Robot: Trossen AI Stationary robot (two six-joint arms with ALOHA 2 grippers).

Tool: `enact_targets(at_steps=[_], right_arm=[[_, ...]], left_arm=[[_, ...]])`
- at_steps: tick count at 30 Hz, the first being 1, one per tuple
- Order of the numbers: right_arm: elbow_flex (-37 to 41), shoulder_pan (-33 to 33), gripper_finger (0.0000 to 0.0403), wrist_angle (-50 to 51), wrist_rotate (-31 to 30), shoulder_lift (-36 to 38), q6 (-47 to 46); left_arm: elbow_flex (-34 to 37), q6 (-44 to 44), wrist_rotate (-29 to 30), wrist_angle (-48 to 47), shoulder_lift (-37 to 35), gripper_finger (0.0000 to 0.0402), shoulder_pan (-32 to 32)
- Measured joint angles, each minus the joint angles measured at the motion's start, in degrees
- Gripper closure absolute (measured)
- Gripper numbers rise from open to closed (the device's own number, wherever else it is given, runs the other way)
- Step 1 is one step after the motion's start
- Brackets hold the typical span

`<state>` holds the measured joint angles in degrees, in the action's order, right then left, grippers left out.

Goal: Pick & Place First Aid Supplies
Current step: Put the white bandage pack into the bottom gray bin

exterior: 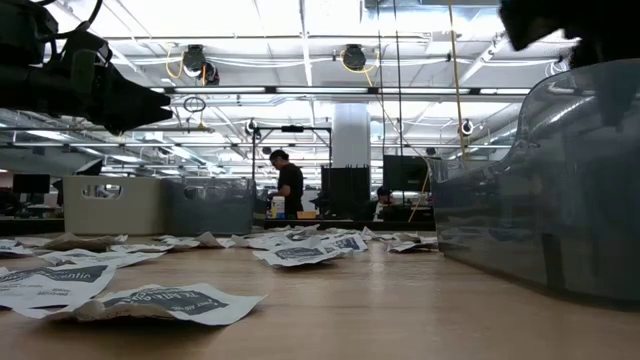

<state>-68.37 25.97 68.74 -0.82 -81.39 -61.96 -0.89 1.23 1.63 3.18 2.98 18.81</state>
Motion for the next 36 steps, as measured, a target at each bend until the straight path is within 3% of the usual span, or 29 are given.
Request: enact_targets(at_steps=[6, 12, 18, 26, 36], right_arm=[[-0.4, -8.3, 0.0210, -5.7, 5.4, -0.5, 30.6], [-0.4, -14.1, 0.0211, -11.8, 5.5, -1.9, 65.8], [-0.4, -21.6, 0.0211, -17.6, 5.4, -4.0, 90.2], [-0.6, -32.4, 0.0211, -21.9, 5.1, -7.9, 108.5], [-8.9, -41.9, 0.0211, -22.6, 5.3, -18.1, 115.8]], left_arm=[[0.0, 0.0, 0.0, 0.0, 0.0, 0.0096, 0.0], [0.0, 0.0, 0.0, 0.0, 0.0, 0.0096, 0.0], [0.0, 0.0, 0.0, 0.0, 0.0, 0.0096, 0.0], [0.0, 0.0, 0.0, 0.0, 0.0, 0.0096, 0.0], [0.0, 0.0, 0.0, -0.1, 0.0, 0.0096, 0.0]])
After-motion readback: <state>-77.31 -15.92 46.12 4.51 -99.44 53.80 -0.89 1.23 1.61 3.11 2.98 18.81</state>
